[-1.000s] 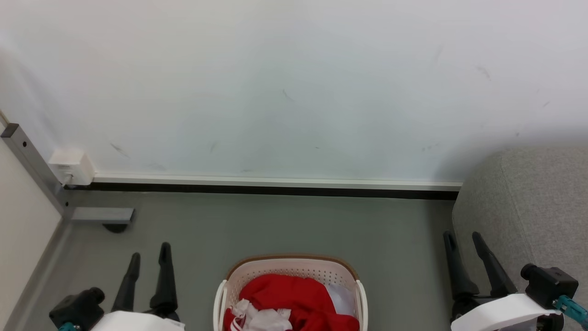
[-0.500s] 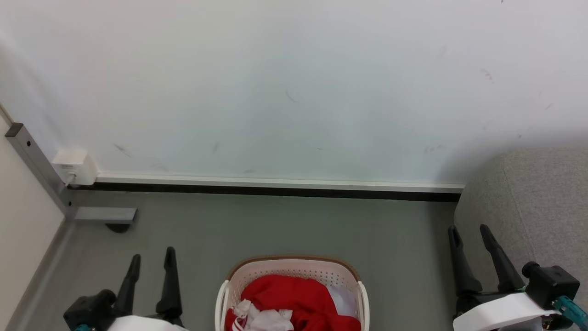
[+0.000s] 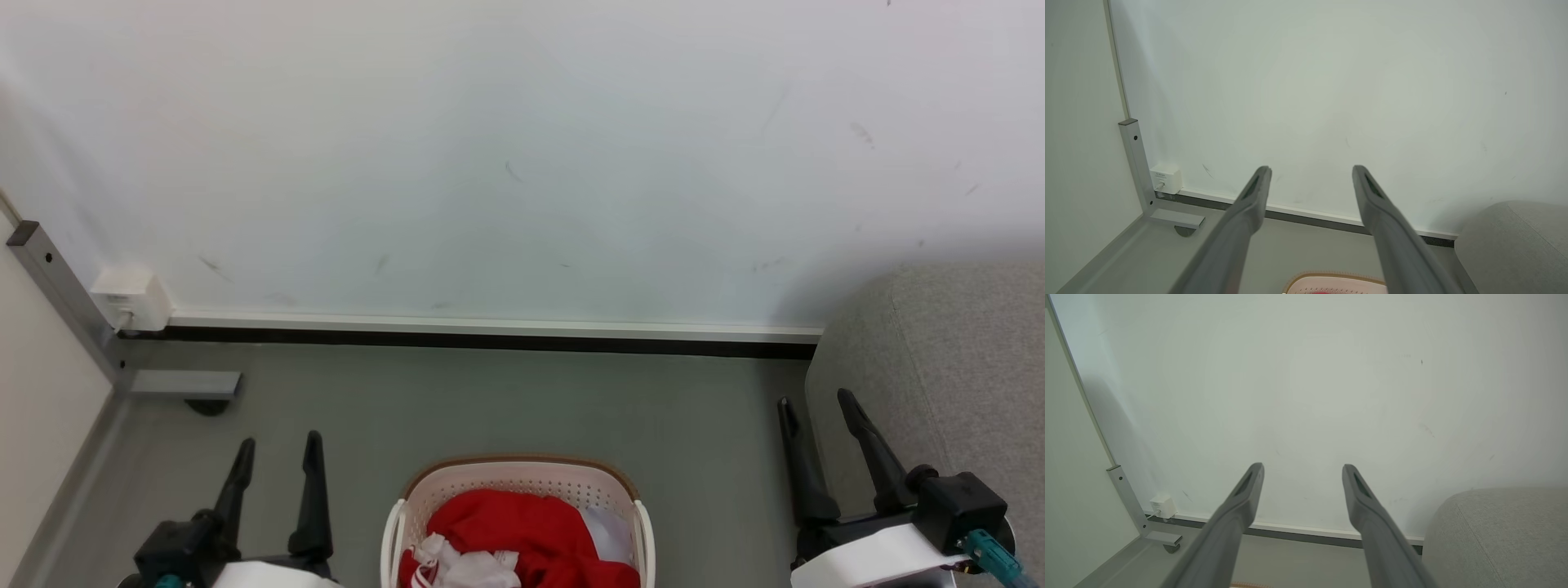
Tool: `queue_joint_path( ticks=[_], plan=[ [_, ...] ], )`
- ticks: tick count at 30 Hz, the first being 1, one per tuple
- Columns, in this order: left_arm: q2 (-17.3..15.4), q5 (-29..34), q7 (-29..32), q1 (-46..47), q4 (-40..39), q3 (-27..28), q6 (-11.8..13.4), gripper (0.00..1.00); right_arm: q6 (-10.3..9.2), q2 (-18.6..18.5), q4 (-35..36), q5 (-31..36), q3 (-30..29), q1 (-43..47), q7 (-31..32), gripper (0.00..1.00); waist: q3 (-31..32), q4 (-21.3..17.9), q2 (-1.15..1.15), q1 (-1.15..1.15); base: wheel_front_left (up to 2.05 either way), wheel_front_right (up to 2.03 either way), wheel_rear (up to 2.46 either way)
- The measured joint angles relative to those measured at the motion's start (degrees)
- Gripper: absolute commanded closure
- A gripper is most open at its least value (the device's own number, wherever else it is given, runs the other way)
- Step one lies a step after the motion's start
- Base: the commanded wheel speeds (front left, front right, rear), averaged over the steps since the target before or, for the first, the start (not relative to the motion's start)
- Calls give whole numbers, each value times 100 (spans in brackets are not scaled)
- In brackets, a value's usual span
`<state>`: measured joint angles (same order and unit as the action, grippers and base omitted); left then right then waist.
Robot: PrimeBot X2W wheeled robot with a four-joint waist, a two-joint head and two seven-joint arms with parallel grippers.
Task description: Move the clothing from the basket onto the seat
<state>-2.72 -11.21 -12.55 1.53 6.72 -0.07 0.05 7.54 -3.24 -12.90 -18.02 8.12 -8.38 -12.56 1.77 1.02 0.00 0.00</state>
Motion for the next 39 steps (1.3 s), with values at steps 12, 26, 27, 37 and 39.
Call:
queue_joint_path(
  ticks=[12, 26, 27, 37, 39],
  plan=[
    [-1, 486, -125, -18, -40, -20, 29, 0, 0, 9, -26, 463, 101, -1, -122, 0, 3, 2, 0, 0, 0, 0, 0],
    [-2, 967, -258, -52, -102, -33, 59, 0, 0, -27, -32, 865, 321, -72, -258, 0, 38, -8, 0, 0, 0, 0, 0],
    [-2, 967, -258, -57, -102, -34, 59, 0, 0, -34, -32, 864, 321, -73, -258, 0, 41, -12, 0, 0, 0, 0, 0],
    [-1, 966, -258, -65, -110, -25, 78, 0, 0, -37, -31, 792, 289, -73, -258, 0, 12, -50, 0, 0, 0, 0, 0],
    [-1, 965, -258, -64, -110, -23, 77, 0, 0, -37, -29, 783, 285, -73, -258, 0, -13, -54, 0, 0, 0, 0, 0]
  ],
)
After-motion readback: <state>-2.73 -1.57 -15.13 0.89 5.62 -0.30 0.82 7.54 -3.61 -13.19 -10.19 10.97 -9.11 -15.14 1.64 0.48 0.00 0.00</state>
